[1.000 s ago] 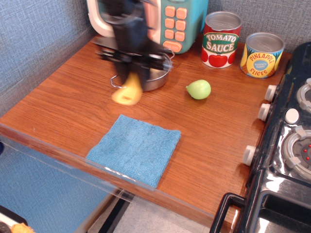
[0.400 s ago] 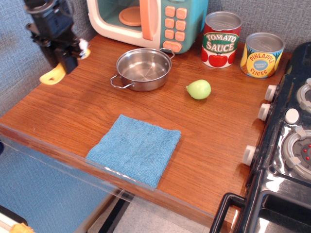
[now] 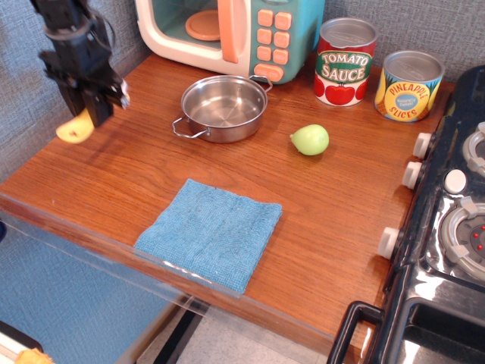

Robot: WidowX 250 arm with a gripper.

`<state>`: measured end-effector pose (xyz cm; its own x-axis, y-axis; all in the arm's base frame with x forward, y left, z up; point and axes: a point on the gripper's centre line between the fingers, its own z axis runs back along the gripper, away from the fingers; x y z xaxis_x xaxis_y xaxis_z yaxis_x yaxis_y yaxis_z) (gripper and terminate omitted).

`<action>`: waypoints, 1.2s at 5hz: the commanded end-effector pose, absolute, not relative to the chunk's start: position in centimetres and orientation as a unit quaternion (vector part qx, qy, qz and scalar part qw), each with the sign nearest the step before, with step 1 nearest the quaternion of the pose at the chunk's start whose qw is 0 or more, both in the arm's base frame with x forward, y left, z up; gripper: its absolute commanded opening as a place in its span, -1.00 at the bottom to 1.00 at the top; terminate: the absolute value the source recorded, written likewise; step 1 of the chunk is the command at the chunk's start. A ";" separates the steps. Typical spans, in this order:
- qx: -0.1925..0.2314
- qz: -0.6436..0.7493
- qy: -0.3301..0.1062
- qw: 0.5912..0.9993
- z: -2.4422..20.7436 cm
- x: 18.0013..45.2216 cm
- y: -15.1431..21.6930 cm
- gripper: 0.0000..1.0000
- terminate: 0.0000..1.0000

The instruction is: Move the yellow utensil to the center left

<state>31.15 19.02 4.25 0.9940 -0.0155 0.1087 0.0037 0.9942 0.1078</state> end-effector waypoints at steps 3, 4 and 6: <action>0.052 -0.034 -0.040 0.997 3.1 32.0 19.3 1.00 -1.00; 0.041 -0.031 -0.058 0.997 3.8 31.8 19.4 1.00 -1.00; 0.027 -0.021 -0.148 0.988 9.3 30.9 17.2 1.00 -1.00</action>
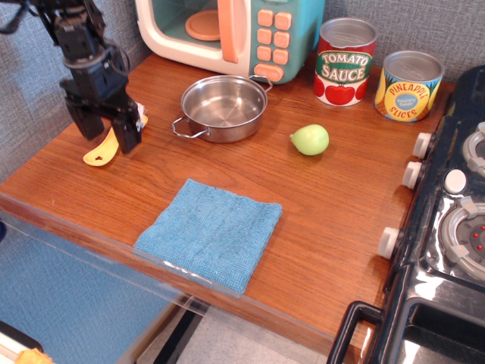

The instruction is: Move the yellow utensil to the center left

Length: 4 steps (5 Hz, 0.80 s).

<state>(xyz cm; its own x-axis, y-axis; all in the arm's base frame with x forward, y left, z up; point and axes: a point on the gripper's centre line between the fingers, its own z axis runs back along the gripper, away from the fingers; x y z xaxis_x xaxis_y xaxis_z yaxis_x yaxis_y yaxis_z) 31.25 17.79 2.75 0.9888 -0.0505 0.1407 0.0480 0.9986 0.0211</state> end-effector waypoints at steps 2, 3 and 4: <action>0.034 -0.021 -0.126 0.991 12.6 28.2 11.4 1.00 -1.00; 0.030 -0.045 -0.115 0.992 11.9 28.3 10.2 1.00 -1.00; 0.040 -0.047 -0.111 0.992 11.8 28.3 9.8 1.00 -1.00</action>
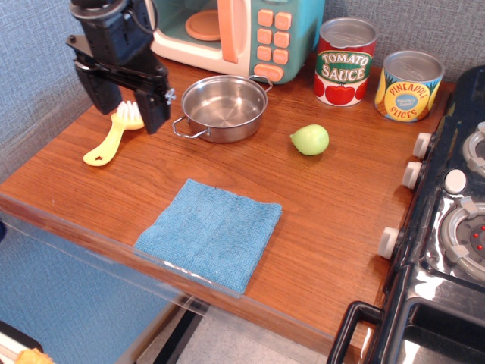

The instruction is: Move the yellow utensil to the center left

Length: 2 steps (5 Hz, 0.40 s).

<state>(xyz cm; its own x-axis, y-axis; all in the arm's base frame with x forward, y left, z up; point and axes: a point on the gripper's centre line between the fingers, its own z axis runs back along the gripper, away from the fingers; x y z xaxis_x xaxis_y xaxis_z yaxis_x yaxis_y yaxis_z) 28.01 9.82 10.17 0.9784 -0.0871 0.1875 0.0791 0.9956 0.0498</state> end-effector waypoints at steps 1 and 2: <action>0.040 -0.047 -0.111 0.992 11.8 28.3 9.8 1.00 -1.00; 0.040 -0.047 -0.111 0.992 11.8 28.3 9.8 1.00 1.00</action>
